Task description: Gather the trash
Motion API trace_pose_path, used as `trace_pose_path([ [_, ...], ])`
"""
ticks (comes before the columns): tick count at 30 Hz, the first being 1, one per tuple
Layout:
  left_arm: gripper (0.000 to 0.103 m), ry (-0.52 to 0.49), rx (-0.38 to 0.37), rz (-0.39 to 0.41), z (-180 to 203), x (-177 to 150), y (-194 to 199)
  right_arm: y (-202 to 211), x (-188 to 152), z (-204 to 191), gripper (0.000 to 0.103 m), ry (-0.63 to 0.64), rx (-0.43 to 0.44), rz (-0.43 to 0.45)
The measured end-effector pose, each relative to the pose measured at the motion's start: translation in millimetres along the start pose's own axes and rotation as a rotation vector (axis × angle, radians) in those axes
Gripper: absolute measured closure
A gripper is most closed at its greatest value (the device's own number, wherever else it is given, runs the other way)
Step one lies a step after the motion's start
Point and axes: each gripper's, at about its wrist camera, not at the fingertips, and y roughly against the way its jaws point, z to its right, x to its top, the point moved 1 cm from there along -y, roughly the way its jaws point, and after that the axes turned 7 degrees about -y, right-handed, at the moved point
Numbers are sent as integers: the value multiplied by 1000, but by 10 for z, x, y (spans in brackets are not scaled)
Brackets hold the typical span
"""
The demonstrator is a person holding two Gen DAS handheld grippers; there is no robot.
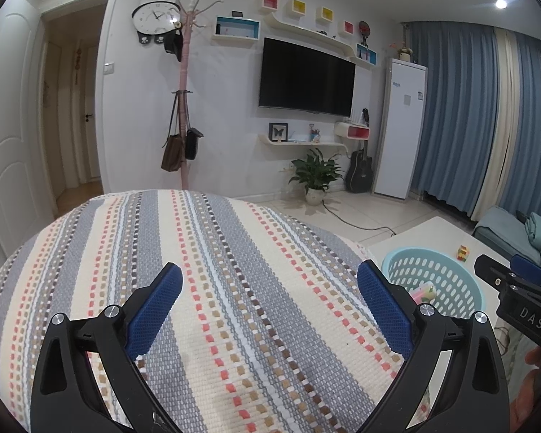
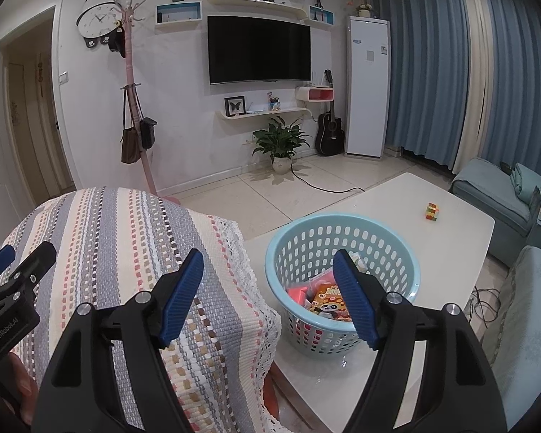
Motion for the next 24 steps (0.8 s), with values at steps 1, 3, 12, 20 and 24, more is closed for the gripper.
trace_pose_path([
  [1, 8, 0, 0, -1, -5, -6, -2, 3, 1, -11, 33, 3, 0, 1],
  [3, 8, -1, -1, -2, -9, -15, -6, 8, -1, -25, 33, 5, 4, 2],
  [12, 8, -1, -1, -3, -20, -26, -10, -4, -11, -20, 33, 3, 2, 1],
  [20, 8, -2, -3, -3, -27, -25, -15, -4, -12, -17, 33, 2, 4, 0],
  [24, 8, -4, -4, -3, -45, -34, -18, -8, -11, -14, 33, 2, 4, 0],
])
